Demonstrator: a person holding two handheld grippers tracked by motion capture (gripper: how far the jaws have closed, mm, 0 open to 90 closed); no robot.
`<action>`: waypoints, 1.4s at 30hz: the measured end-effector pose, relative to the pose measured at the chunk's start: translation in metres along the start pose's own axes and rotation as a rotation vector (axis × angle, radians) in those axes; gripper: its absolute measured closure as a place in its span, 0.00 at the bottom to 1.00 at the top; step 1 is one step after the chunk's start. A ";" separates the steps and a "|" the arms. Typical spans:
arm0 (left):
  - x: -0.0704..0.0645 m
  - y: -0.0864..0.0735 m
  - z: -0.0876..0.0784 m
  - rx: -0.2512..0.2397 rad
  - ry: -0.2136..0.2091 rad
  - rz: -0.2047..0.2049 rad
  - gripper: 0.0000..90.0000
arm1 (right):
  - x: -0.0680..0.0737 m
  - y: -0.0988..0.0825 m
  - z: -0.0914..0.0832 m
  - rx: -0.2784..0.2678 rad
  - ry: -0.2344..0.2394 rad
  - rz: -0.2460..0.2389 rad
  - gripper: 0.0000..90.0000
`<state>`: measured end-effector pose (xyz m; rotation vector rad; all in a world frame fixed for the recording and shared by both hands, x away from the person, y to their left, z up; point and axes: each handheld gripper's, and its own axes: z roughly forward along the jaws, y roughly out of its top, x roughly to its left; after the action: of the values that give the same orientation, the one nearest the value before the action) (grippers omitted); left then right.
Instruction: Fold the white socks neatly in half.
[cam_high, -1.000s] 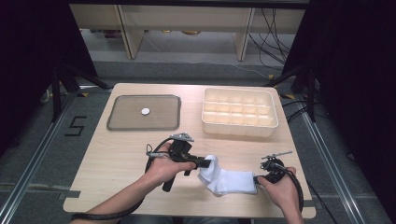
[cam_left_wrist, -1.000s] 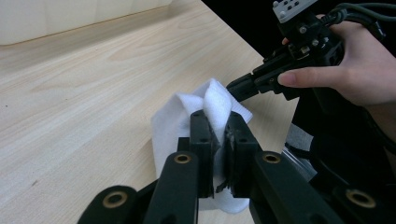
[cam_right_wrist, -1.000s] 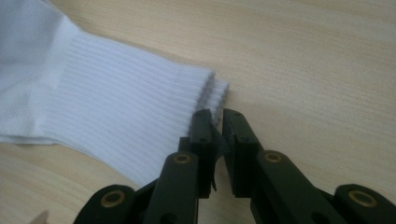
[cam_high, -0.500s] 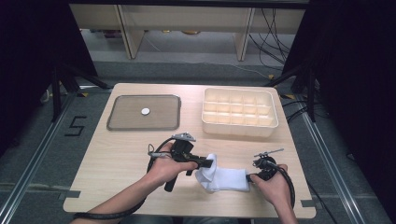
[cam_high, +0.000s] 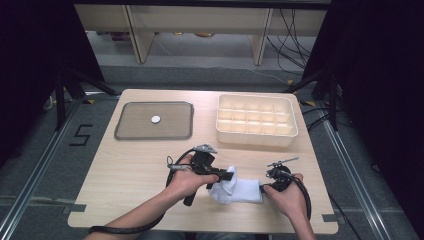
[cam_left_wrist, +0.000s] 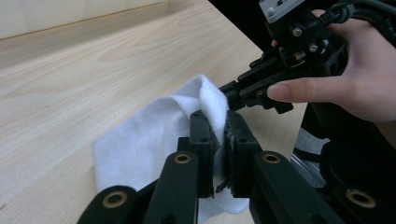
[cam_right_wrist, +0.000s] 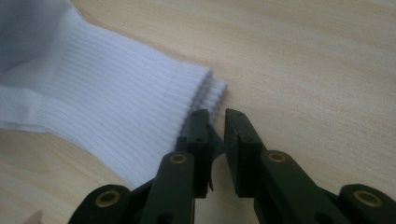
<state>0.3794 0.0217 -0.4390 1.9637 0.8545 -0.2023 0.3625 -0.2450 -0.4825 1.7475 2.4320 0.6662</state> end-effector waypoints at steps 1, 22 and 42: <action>0.000 0.000 0.002 -0.001 0.010 0.002 0.93 | 0.000 0.000 0.000 -0.001 0.000 -0.001 0.90; -0.001 0.002 0.013 0.018 0.016 0.008 0.93 | 0.010 0.000 -0.011 -0.034 -0.005 -0.031 1.00; -0.001 -0.003 0.041 0.065 0.049 0.012 0.93 | 0.016 0.002 -0.002 -0.016 -0.002 -0.028 0.98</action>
<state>0.3846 -0.0115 -0.4621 2.0407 0.8777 -0.1778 0.3583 -0.2304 -0.4768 1.7047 2.4383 0.6792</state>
